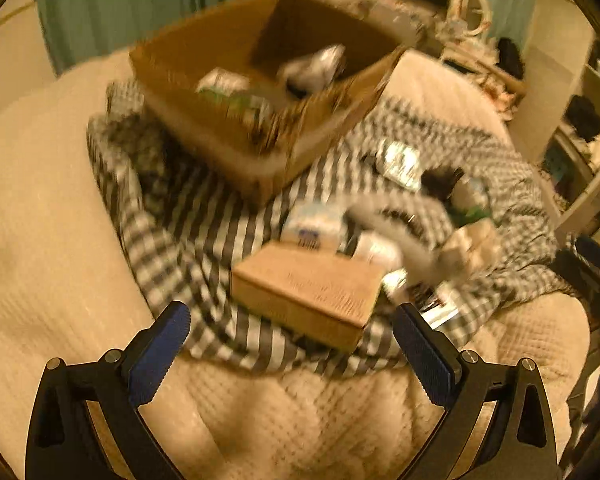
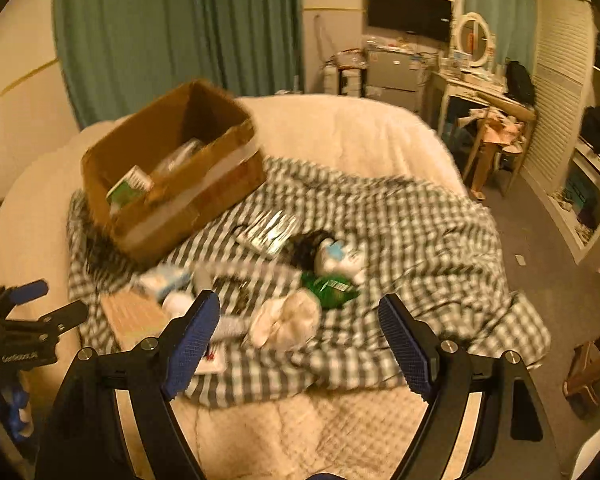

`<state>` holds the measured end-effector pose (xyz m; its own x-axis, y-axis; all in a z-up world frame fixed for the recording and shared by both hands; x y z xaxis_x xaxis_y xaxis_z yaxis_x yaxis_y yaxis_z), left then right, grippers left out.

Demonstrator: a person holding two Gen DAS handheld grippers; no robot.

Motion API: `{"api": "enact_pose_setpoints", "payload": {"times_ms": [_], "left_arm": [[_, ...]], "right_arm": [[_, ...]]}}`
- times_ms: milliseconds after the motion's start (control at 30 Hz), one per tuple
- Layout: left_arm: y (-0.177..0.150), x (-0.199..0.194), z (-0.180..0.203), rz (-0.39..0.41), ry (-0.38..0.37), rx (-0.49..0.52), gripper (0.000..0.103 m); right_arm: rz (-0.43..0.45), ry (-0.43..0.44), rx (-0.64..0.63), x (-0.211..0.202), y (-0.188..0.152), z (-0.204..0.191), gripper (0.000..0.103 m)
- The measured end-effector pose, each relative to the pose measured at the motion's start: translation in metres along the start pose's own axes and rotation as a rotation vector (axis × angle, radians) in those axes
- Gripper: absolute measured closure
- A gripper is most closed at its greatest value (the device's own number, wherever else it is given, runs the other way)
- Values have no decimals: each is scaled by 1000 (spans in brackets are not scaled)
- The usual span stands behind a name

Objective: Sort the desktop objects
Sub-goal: 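Grasp the tan medicine box with the left tool while the right tool grasps a white tube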

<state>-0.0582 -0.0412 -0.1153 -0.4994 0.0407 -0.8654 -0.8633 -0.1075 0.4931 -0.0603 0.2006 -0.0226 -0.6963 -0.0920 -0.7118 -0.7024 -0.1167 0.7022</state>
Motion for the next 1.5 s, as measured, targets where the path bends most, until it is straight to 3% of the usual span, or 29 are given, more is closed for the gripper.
{"api": "enact_pose_setpoints", "payload": {"times_ms": [200, 300, 433, 500, 600, 667, 700, 800, 867, 1000, 1133, 1200, 1233, 1267, 1333, 1400, 1500], "left_arm": [[-2, 16, -15, -29, 24, -64, 0], [-9, 29, -16, -101, -4, -81, 0], [-8, 32, -11, -105, -24, -76, 0], [-8, 34, -4, -109, -40, -56, 0], [-8, 40, 9, -120, -64, -30, 0], [-3, 43, 14, -110, -103, -57, 9], [-1, 46, 15, -116, -135, -87, 13], [0, 58, 11, -150, -185, -184, 36], [2, 61, 5, -151, -222, -246, 81], [6, 54, -2, -115, -209, -241, 100], [6, 59, 1, -153, -238, -254, 95], [6, 66, 1, -188, -292, -320, 70], [5, 71, 3, -218, -329, -362, 36], [2, 79, 2, -256, -341, -409, 13], [-2, 93, -2, -291, -360, -514, 13], [0, 100, -4, -280, -362, -527, 42], [5, 101, -1, -265, -357, -481, 51]], "right_arm": [[-25, 107, -116, 26, -35, -59, 21], [-59, 108, -187, 46, -48, -81, 21], [-97, 104, -188, 75, -56, -93, 22], [-101, 86, -176, 85, -55, -92, 30], [-109, 68, -140, 96, -51, -86, 50], [-114, 48, -136, 99, -48, -81, 79], [-117, 52, -134, 101, -48, -78, 85], [-104, 33, -134, 99, -44, -70, 89], [-96, 33, -132, 97, -45, -64, 89], [-101, 37, -125, 95, -49, -54, 90], [-99, 51, -107, 95, -52, -48, 90], [-102, 60, -97, 96, -52, -48, 90], [-101, 58, -94, 97, -52, -48, 90], [-103, 58, -92, 97, -52, -48, 89], [-108, 63, -86, 99, -54, -48, 89], [-111, 69, -82, 99, -56, -48, 89], [-117, 71, -81, 98, -59, -46, 89]]}}
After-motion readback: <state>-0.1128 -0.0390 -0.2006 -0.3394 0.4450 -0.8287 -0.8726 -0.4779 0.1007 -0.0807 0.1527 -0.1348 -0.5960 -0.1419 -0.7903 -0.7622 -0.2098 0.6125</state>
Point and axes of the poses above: each gripper's, at about its wrist camera, not at the fingertips, and x roughly the way its jaws point, z to its right, y to its top, the point moved 8 cm from there along x, roughly the way its jaws point, and after that the axes turned 4 degrees about -x, right-handed, at the moved point
